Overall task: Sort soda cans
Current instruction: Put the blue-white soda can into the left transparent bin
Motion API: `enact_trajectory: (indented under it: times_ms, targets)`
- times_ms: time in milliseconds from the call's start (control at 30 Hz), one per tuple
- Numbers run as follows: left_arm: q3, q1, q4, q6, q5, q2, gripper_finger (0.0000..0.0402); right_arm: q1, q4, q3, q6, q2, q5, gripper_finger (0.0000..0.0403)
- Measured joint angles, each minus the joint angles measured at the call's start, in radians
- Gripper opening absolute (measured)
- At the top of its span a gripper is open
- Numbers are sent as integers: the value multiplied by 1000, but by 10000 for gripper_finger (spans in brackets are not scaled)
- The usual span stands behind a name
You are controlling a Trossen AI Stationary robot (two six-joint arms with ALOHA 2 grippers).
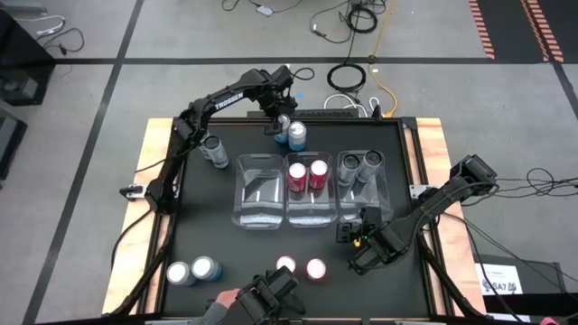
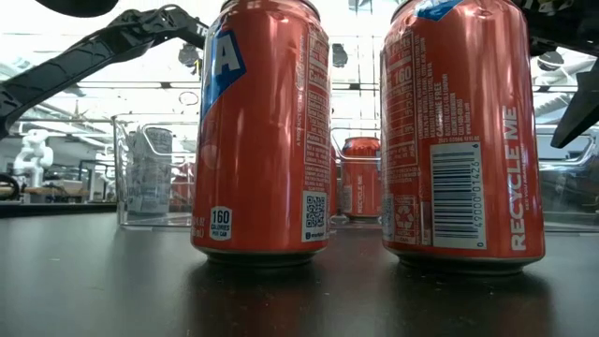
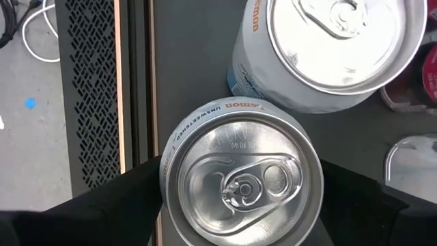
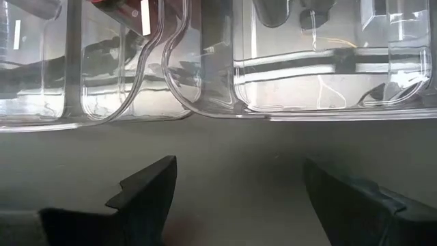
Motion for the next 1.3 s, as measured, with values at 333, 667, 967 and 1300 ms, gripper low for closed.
enact_trajectory:
  times_ms: [333, 667, 967, 1300]
  targets:
    - [0, -3, -3, -4, -1, 0, 303, 0, 0, 0, 0, 0, 0, 310]
    - [-2, -3, -46, -51, -67, -24, 303, 0, 1, 0, -9, 0, 0, 310]
    - [-2, -3, -129, -121, -81, -123, 303, 0, -6, 0, -68, 0, 0, 310]
    - [-1, -3, -244, -267, -73, -289, 303, 0, -6, 0, -163, 0, 1, 310]
